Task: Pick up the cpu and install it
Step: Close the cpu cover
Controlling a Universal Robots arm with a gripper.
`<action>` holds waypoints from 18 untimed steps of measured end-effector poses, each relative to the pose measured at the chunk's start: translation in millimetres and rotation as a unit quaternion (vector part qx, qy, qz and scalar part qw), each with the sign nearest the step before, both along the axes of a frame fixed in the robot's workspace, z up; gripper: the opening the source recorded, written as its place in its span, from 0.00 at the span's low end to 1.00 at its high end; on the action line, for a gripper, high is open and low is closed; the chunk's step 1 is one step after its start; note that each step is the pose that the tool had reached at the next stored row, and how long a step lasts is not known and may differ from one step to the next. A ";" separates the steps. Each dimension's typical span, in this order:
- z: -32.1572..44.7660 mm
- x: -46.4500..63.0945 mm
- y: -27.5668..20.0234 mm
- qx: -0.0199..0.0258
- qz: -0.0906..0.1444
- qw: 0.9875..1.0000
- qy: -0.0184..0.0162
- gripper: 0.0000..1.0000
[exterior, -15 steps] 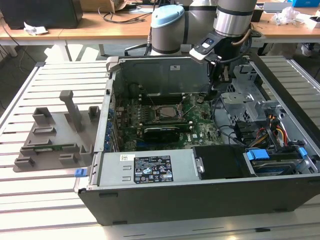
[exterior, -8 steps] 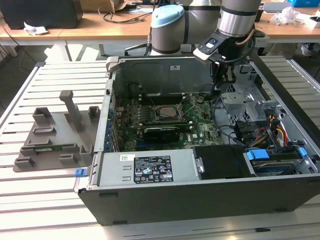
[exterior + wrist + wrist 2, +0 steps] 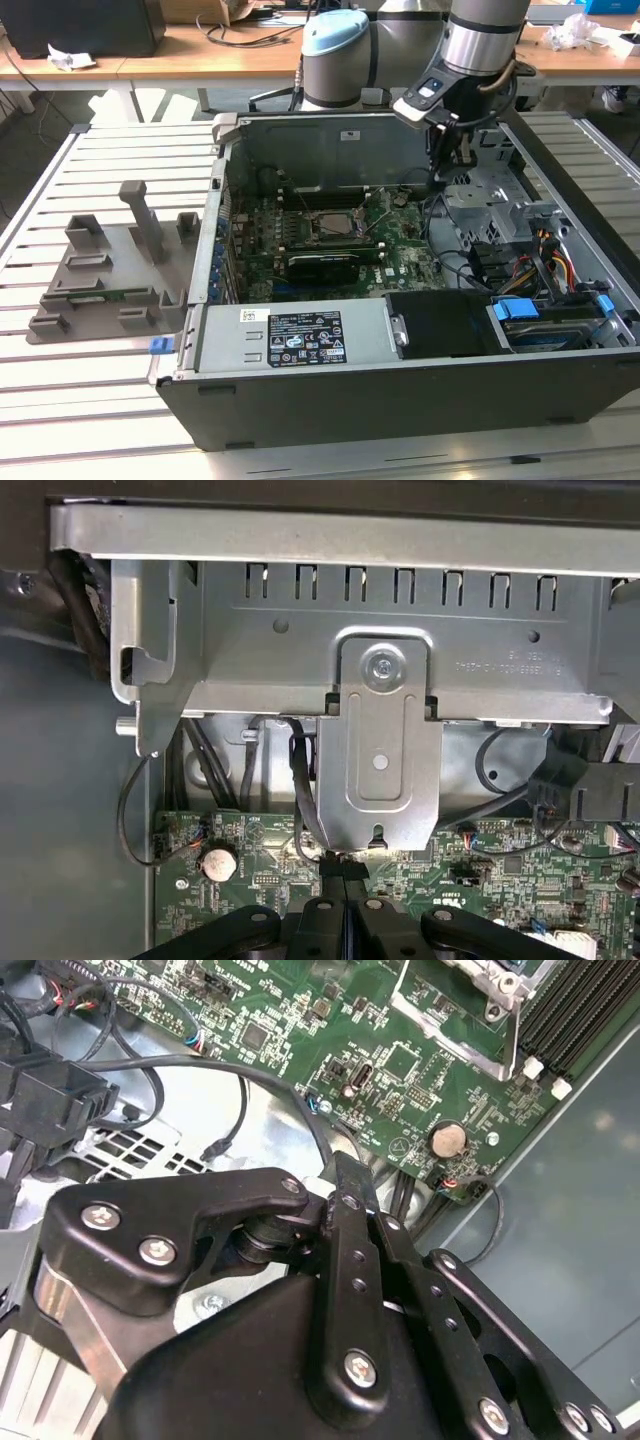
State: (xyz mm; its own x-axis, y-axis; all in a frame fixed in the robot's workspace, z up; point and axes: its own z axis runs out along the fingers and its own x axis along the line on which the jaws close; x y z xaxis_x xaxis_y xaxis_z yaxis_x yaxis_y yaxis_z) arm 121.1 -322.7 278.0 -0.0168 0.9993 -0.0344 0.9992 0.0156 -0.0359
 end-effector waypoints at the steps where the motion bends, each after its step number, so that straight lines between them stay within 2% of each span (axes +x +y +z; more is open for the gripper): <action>1: -1.1 -1.3 0.0 0.000 0.000 1.000 0.000 0.11; 5: -5.8 -13.5 0.0 0.001 0.000 1.000 0.000 0.11; 18: -22.8 -14.2 0.0 0.000 0.000 1.000 0.000 0.11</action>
State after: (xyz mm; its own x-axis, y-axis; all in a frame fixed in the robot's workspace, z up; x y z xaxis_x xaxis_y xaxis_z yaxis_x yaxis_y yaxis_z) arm 106.9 -322.7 255.3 -0.0170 0.9993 -0.0334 0.9992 0.0158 -0.0359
